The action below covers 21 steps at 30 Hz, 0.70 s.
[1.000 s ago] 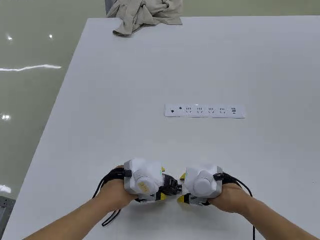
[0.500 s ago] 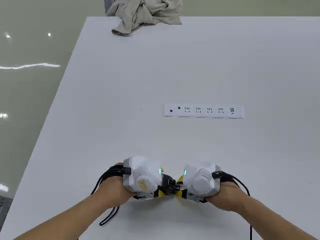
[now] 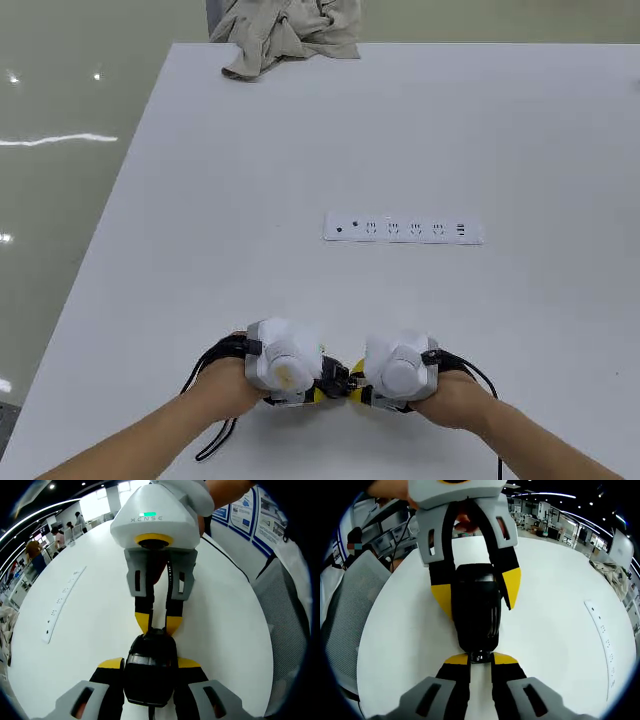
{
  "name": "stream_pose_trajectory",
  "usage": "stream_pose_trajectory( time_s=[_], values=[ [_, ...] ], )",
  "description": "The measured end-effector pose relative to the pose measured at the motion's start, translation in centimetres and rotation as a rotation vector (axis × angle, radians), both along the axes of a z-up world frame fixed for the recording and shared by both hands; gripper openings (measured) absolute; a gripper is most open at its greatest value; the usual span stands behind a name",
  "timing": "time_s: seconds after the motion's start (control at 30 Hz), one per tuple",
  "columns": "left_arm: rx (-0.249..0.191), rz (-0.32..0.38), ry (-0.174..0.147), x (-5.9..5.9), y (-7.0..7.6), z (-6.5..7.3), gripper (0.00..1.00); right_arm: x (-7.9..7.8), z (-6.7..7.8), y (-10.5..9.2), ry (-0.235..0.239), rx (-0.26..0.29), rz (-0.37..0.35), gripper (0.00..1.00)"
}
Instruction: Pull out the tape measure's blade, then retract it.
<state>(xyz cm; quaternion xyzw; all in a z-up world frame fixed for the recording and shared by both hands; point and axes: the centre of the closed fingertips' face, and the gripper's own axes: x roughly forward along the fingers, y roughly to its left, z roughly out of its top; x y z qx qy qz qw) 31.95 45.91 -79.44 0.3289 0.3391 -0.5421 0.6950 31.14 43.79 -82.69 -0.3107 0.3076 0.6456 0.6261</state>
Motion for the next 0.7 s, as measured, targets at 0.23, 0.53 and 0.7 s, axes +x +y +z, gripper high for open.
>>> stream_pose_trajectory(
  time_s=[0.23,0.53,0.7],
  values=[
    [0.009,-0.022,0.001,-0.05,0.03,0.08,0.35,0.00,-0.08,-0.06,-0.008,0.010,0.031,0.14],
    [0.023,-0.028,0.002,-0.03,0.10,-0.16,0.34,0.01,0.14,-0.27,-0.009,0.017,0.037,0.14],
    [0.025,-0.028,0.007,0.04,0.13,-0.16,0.34,0.15,-0.01,-0.54,-0.012,0.017,0.041,0.13]
  ],
)
